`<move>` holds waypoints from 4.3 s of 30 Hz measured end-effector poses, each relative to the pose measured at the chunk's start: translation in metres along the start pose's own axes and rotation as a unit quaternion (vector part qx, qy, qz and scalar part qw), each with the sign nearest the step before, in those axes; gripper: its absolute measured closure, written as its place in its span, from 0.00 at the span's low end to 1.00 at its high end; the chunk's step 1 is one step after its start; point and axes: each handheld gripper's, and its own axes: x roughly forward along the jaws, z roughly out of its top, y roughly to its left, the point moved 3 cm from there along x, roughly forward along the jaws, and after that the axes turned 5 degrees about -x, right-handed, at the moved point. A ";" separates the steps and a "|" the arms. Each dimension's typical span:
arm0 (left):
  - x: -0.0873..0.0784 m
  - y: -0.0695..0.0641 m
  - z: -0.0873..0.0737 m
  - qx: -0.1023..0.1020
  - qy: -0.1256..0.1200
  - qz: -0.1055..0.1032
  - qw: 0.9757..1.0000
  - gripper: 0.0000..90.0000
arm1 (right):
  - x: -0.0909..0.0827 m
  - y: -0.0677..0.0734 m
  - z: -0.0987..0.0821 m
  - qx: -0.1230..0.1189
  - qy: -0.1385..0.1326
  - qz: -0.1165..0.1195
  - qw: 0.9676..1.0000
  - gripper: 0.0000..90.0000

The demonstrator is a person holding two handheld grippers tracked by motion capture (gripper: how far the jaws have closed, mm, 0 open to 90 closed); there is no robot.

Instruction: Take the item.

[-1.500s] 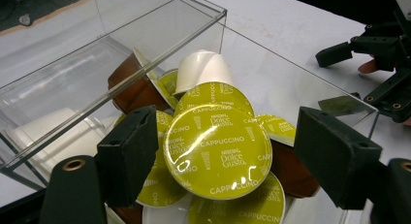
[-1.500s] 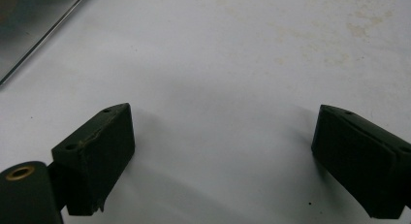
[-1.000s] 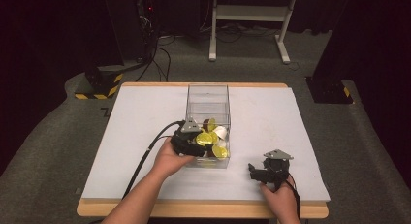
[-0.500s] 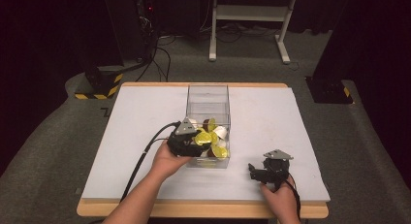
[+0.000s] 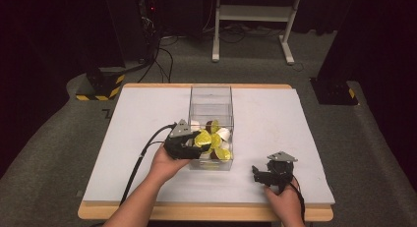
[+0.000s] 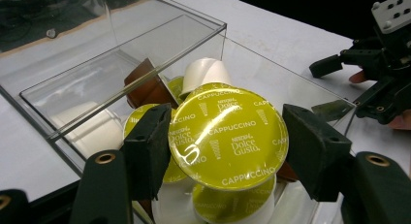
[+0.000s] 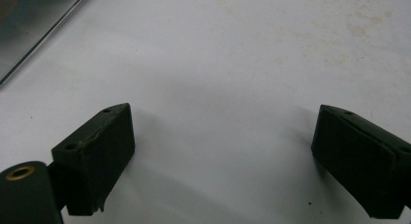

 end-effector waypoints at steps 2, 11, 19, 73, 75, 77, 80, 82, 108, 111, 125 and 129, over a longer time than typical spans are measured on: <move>-0.003 0.000 0.001 -0.005 -0.004 -0.003 1.000 0.41 | 0.000 0.000 0.000 0.001 0.000 0.000 1.000 0.09; -0.021 0.000 0.007 -0.014 -0.019 -0.006 1.000 0.42 | 0.000 0.000 0.000 0.000 0.000 0.000 1.000 0.09; -0.039 0.006 0.008 -0.009 -0.027 0.003 1.000 0.42 | 0.000 0.000 0.000 -0.001 -0.001 0.000 1.000 0.09; -0.080 0.077 0.020 -0.007 -0.066 0.104 0.992 0.42 | 0.000 0.000 0.000 0.001 0.000 0.000 1.000 0.09; -0.077 0.079 0.023 -0.012 -0.072 0.105 0.992 0.42 | 0.000 0.000 0.000 0.001 0.000 0.000 1.000 0.09; -0.074 0.081 0.025 -0.013 -0.071 0.107 0.992 0.42 | 0.000 0.000 0.000 0.001 0.000 0.000 1.000 0.09; -0.070 0.085 0.028 -0.003 -0.063 0.115 0.991 0.42 | 0.000 0.000 0.000 0.001 0.000 0.000 1.000 0.09; -0.066 0.089 0.030 -0.004 -0.066 0.117 0.991 0.42 | 0.000 0.000 0.000 0.001 0.000 0.000 1.000 0.09; -0.023 0.153 0.008 -0.032 -0.018 0.185 0.982 0.41 | 0.000 0.000 0.000 -0.001 -0.001 0.000 1.000 0.09; -0.018 0.157 0.003 -0.042 -0.016 0.191 0.981 0.41 | 0.000 0.000 0.000 -0.001 -0.001 0.000 1.000 0.09; -0.007 0.167 -0.007 -0.049 -0.005 0.203 0.978 0.41 | 0.000 0.000 0.000 -0.001 -0.001 0.000 1.000 0.09; -0.005 0.167 -0.007 -0.051 -0.009 0.203 0.978 0.41 | 0.000 0.000 0.000 -0.001 -0.001 0.000 1.000 0.09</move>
